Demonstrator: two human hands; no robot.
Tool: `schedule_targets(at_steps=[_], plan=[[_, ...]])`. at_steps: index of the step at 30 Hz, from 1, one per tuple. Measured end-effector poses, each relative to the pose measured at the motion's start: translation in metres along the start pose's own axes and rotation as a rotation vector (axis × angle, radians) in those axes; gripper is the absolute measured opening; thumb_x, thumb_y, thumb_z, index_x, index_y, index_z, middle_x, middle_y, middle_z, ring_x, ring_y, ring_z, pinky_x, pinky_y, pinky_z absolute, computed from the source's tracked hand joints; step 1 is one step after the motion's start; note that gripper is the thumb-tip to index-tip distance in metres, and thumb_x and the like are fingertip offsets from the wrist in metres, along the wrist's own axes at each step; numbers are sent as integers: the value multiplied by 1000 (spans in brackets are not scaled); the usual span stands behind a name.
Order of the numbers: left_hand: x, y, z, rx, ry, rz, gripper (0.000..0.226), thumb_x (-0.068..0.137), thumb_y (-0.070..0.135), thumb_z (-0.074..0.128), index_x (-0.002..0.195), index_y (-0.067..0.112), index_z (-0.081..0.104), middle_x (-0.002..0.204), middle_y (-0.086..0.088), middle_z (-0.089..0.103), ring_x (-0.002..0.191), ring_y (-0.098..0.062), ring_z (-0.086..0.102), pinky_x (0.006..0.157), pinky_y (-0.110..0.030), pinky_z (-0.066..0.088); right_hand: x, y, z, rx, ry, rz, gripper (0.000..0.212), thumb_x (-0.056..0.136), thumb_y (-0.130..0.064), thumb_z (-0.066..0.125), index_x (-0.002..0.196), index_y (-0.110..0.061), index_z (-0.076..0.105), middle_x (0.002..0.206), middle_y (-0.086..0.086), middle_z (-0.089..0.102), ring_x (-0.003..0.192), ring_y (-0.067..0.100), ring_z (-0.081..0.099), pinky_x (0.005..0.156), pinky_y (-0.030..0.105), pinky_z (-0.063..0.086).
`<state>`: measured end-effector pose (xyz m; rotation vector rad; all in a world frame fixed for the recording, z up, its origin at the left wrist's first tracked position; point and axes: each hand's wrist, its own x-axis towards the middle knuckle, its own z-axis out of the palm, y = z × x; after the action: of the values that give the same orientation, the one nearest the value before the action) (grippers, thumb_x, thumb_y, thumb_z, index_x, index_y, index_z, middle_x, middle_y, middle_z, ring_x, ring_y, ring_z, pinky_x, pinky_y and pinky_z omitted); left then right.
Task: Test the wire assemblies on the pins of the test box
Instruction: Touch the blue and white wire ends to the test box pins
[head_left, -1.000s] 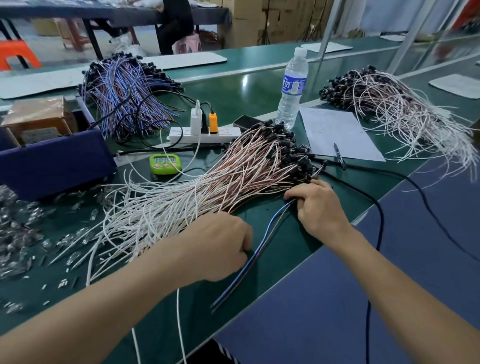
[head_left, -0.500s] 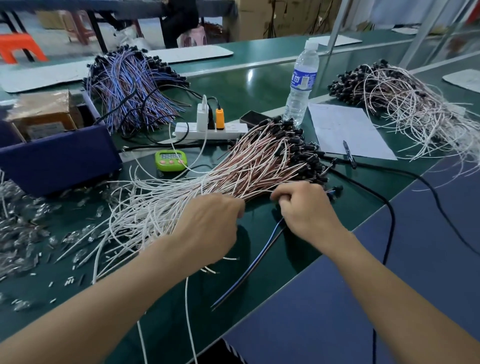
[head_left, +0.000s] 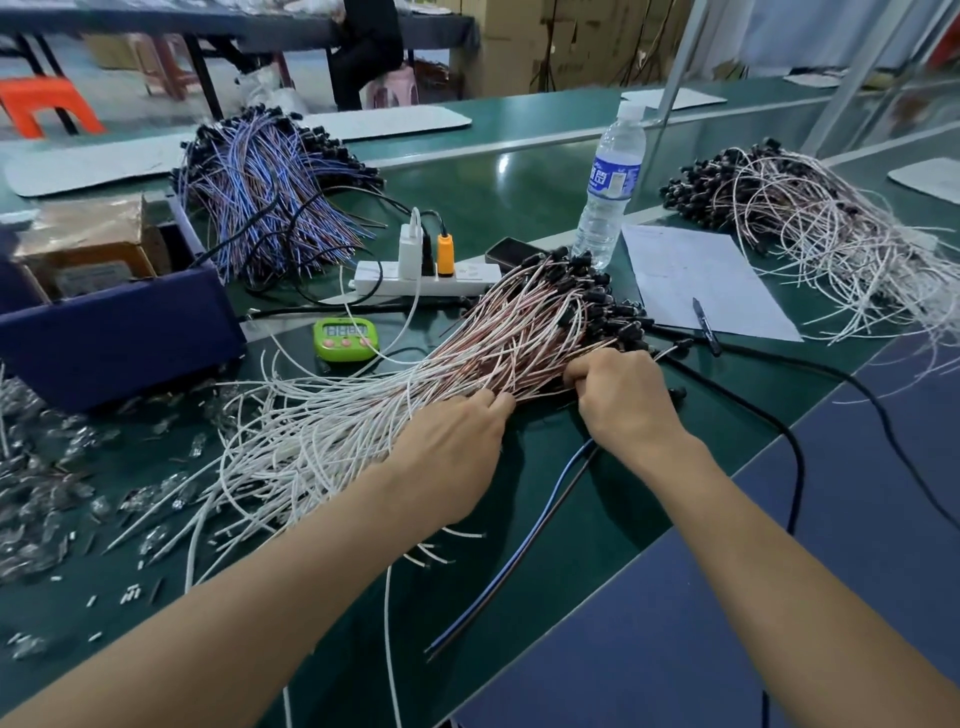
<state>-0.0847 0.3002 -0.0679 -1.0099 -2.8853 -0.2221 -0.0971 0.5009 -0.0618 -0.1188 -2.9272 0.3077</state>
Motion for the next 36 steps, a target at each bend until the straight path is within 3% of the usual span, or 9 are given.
schedule_targets(at_steps=[5, 10, 13, 16, 23, 27, 29, 32, 36], plan=[[-5, 2, -6, 12, -39, -25, 43, 92, 5, 51, 133, 17, 49, 108, 2, 53, 77, -16, 46, 65, -28, 35, -3, 0, 0, 11, -2, -22, 30, 85, 2, 55, 89, -18, 78, 81, 11, 75, 84, 39, 63, 92, 36, 45], [-12, 7, -22, 123, -55, -38, 23, 92, 17, 52, 105, 28, 67, 99, 7, 69, 83, -17, 61, 74, -33, 32, -18, -17, -2, 150, 22, -157, 24, 88, -11, 63, 92, -24, 82, 88, 0, 79, 86, 29, 68, 100, 37, 45], [-13, 11, -28, 92, -109, -68, 25, 95, 22, 53, 111, 29, 71, 103, 4, 72, 93, -22, 67, 75, -34, 47, -23, -39, 2, 312, -79, -182, 23, 81, -13, 65, 89, -25, 83, 87, -7, 79, 84, 15, 69, 85, 26, 53], [-18, 3, -43, -22, -115, -150, 25, 93, 24, 57, 105, 35, 76, 97, 4, 72, 90, -25, 69, 70, -32, 49, -22, -56, -1, 472, -94, -160, 24, 75, -12, 66, 82, -28, 82, 73, -17, 74, 73, 1, 65, 69, 10, 46], [-49, -46, -99, -298, 122, -422, 17, 75, 38, 66, 81, 48, 78, 74, 14, 71, 70, -12, 64, 61, -26, 49, -12, -138, -26, 752, 32, -286, 29, 73, -1, 61, 75, -22, 81, 64, -14, 71, 61, -1, 65, 56, 9, 44], [-90, -92, -116, -553, 311, -610, 24, 57, 55, 59, 74, 56, 76, 65, 22, 71, 59, -2, 63, 55, -23, 48, 6, -205, -31, 812, -38, -368, 29, 81, 1, 62, 80, -19, 82, 68, -11, 73, 59, 0, 64, 53, 12, 47], [-112, -119, -117, -589, 381, -721, 10, 70, 42, 70, 72, 45, 79, 64, 17, 72, 57, -4, 64, 51, -21, 47, 11, -244, -27, 785, -94, -421, 27, 83, -2, 63, 82, -21, 83, 67, -12, 73, 57, -1, 63, 56, 14, 49], [-147, -155, -112, -570, 475, -873, 20, 81, 21, 72, 71, 38, 78, 65, 12, 74, 67, -13, 71, 63, -29, 55, 13, -302, -13, 737, -201, -478, 25, 83, -8, 64, 82, -24, 83, 70, -9, 74, 70, 6, 69, 70, 25, 59], [-199, -188, -104, -392, 554, -1116, 12, 86, 45, 68, 79, 41, 77, 60, 15, 70, 64, -10, 67, 57, -27, 48, 5, -369, 4, 714, -335, -609, 24, 83, -8, 64, 82, -23, 83, 69, -11, 74, 68, 2, 68, 60, 15, 55]])
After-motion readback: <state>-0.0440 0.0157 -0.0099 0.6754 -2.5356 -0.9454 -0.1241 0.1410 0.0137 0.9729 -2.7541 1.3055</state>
